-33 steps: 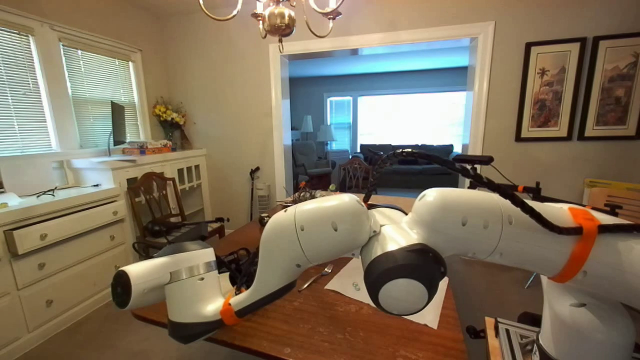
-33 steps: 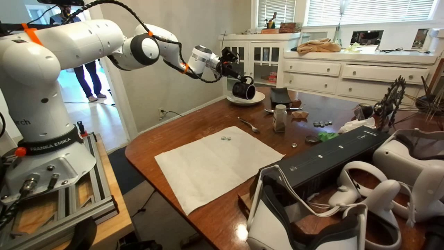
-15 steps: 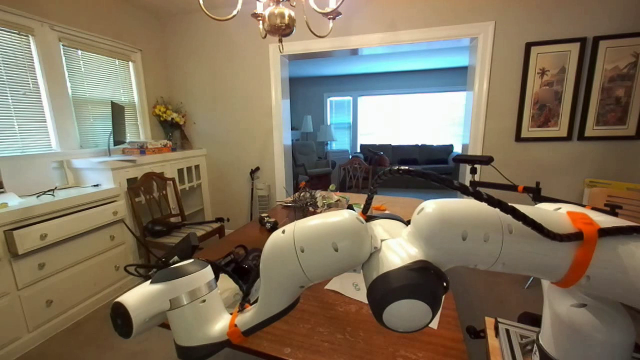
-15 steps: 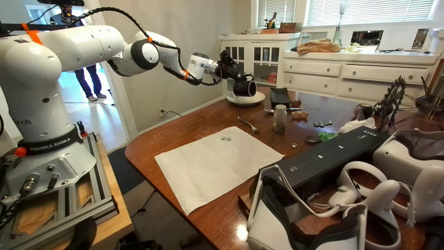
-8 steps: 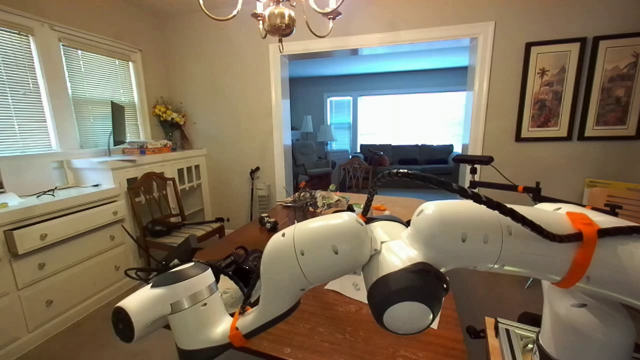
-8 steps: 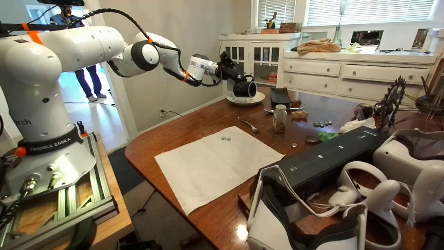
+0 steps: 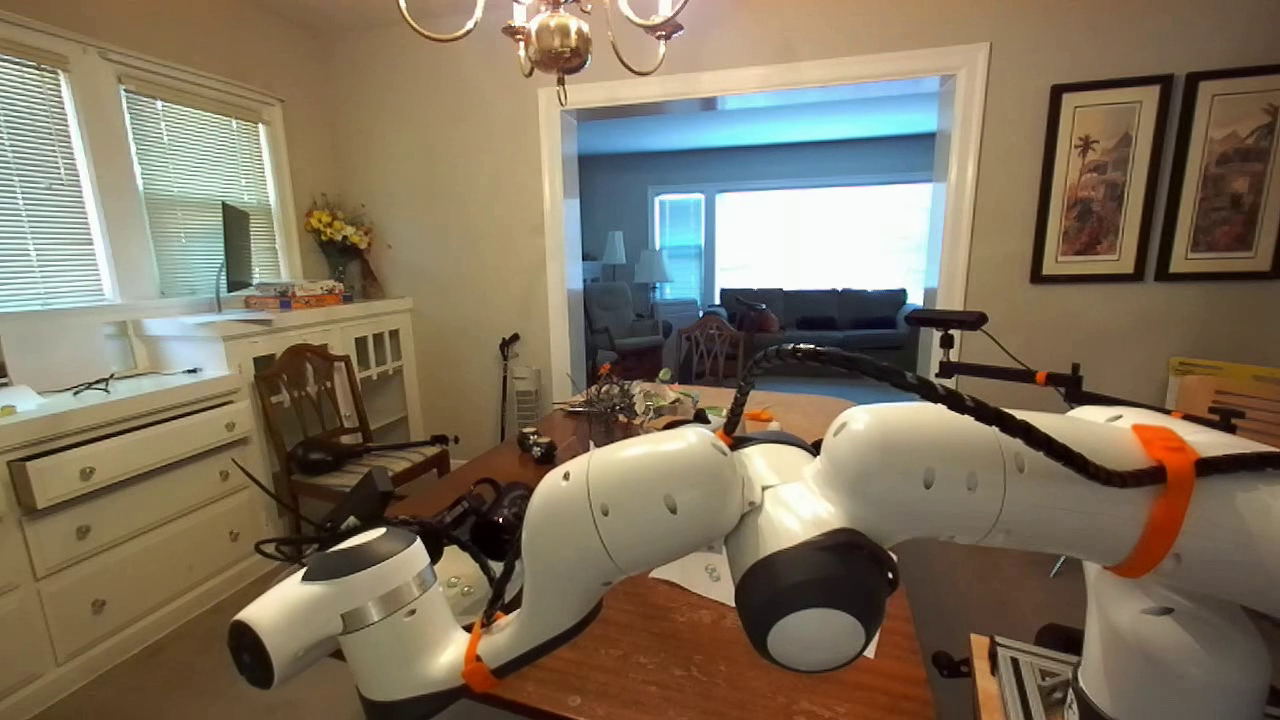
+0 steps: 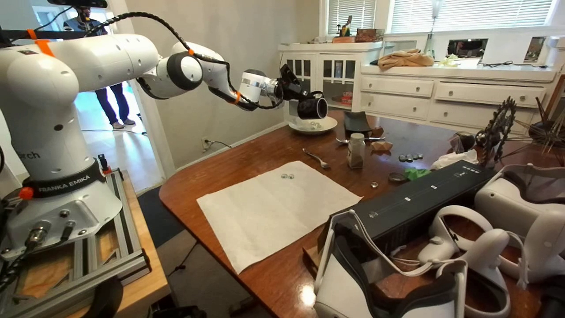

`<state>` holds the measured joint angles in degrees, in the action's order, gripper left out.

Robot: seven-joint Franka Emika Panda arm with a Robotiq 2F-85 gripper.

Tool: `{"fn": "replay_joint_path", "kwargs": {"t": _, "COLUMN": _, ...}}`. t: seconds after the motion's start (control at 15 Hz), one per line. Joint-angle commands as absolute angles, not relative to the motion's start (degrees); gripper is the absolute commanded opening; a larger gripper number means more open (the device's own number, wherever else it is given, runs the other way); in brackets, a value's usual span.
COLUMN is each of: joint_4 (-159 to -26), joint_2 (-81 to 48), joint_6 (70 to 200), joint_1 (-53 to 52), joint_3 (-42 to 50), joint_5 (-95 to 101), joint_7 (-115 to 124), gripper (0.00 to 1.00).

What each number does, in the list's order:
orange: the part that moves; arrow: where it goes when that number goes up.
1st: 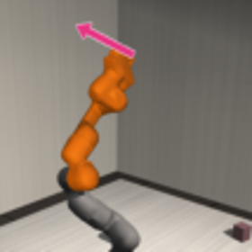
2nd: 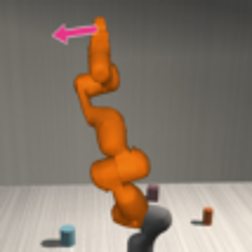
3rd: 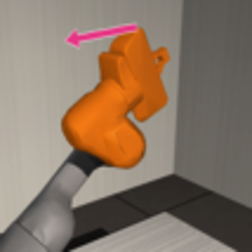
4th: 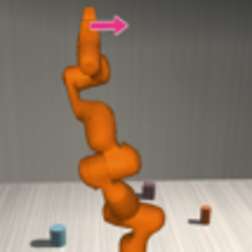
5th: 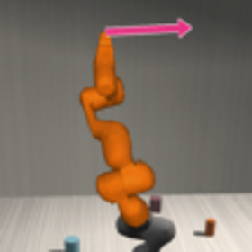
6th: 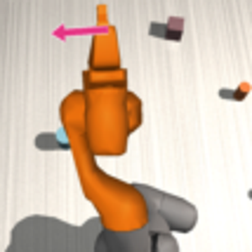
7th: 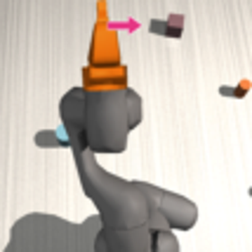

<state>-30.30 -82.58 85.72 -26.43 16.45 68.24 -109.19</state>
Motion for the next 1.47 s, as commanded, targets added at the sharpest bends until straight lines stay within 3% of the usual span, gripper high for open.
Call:
{"fn": "replay_joint_path", "kwargs": {"t": 0.0, "joint_4": -25.9, "joint_2": -85.8, "joint_6": 81.8, "joint_1": -27.2, "joint_3": 19.2, "joint_5": 70.9, "joint_7": -112.3, "gripper": 0.05}}
{"fn": "replay_joint_path", "kwargs": {"t": 0.87, "joint_4": -26.0, "joint_2": -87.4, "joint_6": 76.1, "joint_1": -28.2, "joint_3": 23.1, "joint_5": 76.8, "joint_7": -118.8, "gripper": 0.05}}
{"fn": "replay_joint_path", "kwargs": {"t": 1.4, "joint_4": -24.9, "joint_2": -84.3, "joint_6": 80.8, "joint_1": -25.7, "joint_3": 14.1, "joint_5": 75.5, "joint_7": -112.7, "gripper": 0.05}}
